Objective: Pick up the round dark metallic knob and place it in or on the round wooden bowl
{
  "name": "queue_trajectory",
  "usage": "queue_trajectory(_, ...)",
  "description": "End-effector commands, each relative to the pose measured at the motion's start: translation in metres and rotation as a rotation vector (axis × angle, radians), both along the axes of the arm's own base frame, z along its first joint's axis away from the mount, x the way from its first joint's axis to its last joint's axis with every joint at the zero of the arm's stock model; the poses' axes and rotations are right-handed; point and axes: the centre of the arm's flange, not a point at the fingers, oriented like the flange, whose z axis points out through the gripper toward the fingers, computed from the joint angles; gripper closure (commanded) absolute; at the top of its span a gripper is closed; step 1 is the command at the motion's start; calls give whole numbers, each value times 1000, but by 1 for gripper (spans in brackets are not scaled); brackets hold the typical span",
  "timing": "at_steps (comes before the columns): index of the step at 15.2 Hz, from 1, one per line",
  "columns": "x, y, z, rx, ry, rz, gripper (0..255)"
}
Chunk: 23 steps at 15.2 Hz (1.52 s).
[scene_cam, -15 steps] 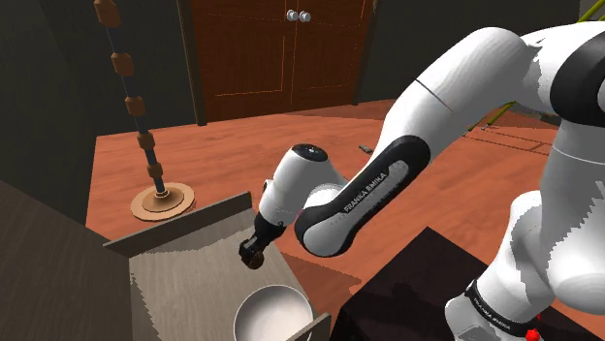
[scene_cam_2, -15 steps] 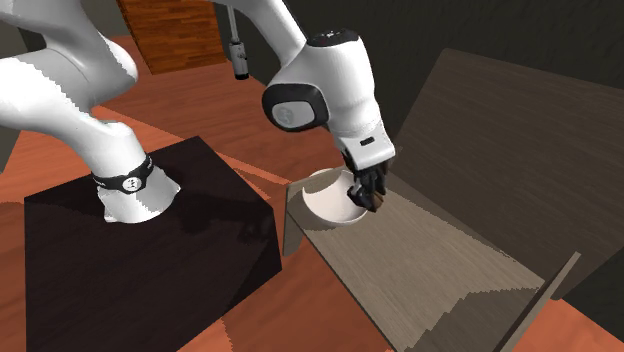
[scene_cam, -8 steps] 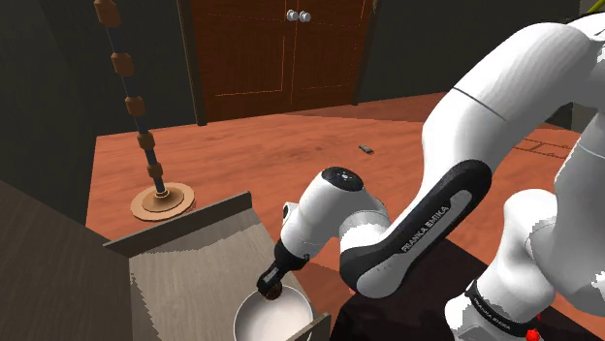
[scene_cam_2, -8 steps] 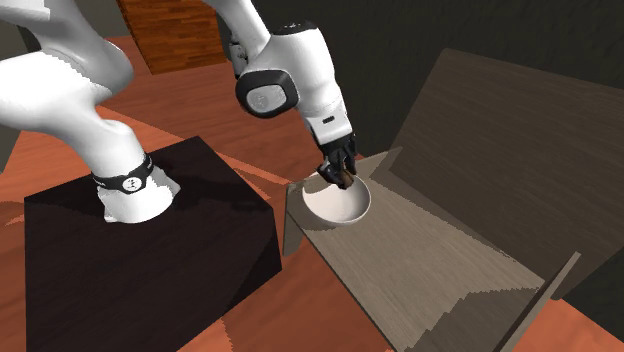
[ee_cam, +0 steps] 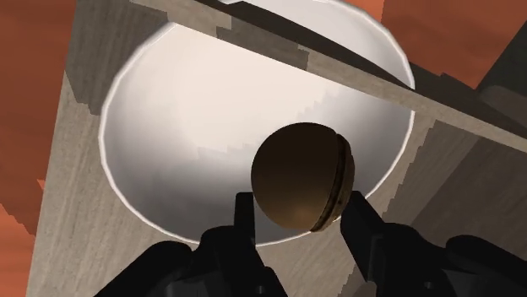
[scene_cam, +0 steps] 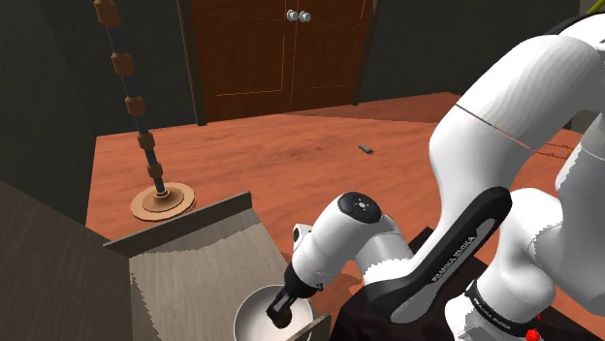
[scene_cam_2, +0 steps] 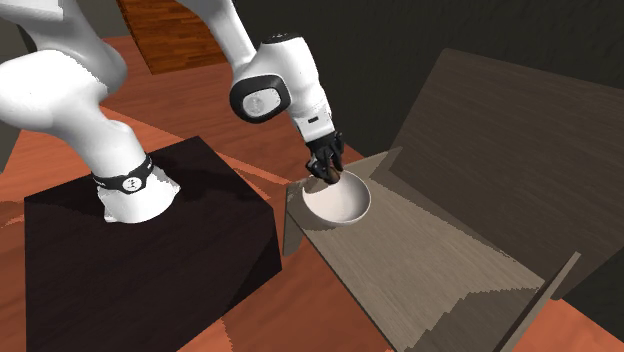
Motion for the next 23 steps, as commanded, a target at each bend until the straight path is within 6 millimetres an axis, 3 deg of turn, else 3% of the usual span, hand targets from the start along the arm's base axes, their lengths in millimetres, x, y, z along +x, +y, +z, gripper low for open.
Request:
queue_trajectory(1,-1,0,-10,0,0,0,255)
queue_trajectory(8,-1,0,-44,0,0,0,255)
queue_trajectory(15,-1,0,-44,0,0,0,255)
queue_trajectory(16,-1,0,-44,0,0,0,0)
queue_trajectory(21,-1,0,-44,0,0,0,0)
queue_trajectory(23,-7,-7,-19,0,0,0,0)
